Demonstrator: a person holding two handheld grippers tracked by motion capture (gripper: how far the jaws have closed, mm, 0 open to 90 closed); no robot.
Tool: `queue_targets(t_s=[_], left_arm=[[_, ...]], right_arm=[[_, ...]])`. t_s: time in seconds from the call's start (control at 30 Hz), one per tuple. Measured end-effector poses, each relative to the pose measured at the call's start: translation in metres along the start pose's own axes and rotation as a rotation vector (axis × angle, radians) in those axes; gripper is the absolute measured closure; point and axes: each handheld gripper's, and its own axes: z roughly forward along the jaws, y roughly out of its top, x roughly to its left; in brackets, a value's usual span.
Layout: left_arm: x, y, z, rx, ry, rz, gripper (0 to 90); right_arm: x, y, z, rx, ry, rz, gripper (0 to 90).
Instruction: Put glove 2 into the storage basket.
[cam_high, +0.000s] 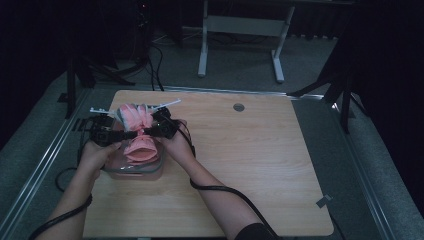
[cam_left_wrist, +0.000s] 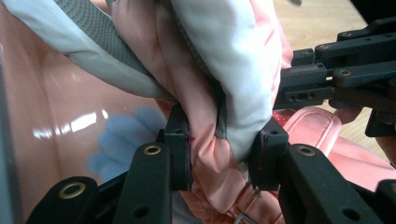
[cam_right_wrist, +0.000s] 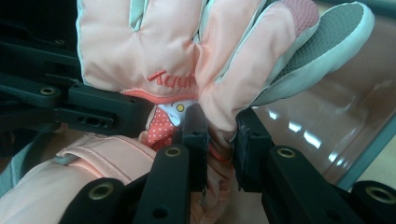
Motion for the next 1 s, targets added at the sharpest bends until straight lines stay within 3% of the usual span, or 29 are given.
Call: queue_targets(t_s=[0.27,0.47,0.63,0.73,0.8,0.9,1.0], left_arm=[[-0.001,-0.004,0.013,0.08,0.056,-0.005,62.9],[-0.004,-0.004,0.018,0.087,0.105,0.015,54.8],[-0.001,-0.005,0.018,0.078,0.143,-0.006,49.4],[0.001,-0.004,0.017,0.074,0.164,-0.009,48.1],[-0.001,-0.004,0.019,0.069,0.177,-0.003,48.1],[-0.005,-0.001,0.022,0.061,0.191,0.006,46.7],[-0.007,0.0,0.021,0.032,0.193,-0.002,40.3]], right_arm=[[-0.004,-0.009,0.013,0.076,-0.016,0.002,75.3],[-0.006,-0.008,0.017,0.103,-0.036,-0.004,73.2],[-0.005,-0.006,0.019,0.117,-0.047,-0.005,67.5],[-0.008,-0.002,0.015,0.095,-0.044,-0.007,64.9],[-0.007,0.003,0.007,0.046,-0.035,0.004,59.9],[0.001,0.01,-0.005,0.002,-0.02,-0.054,51.1],[-0.001,0.011,-0.01,0.005,-0.007,-0.077,40.9]])
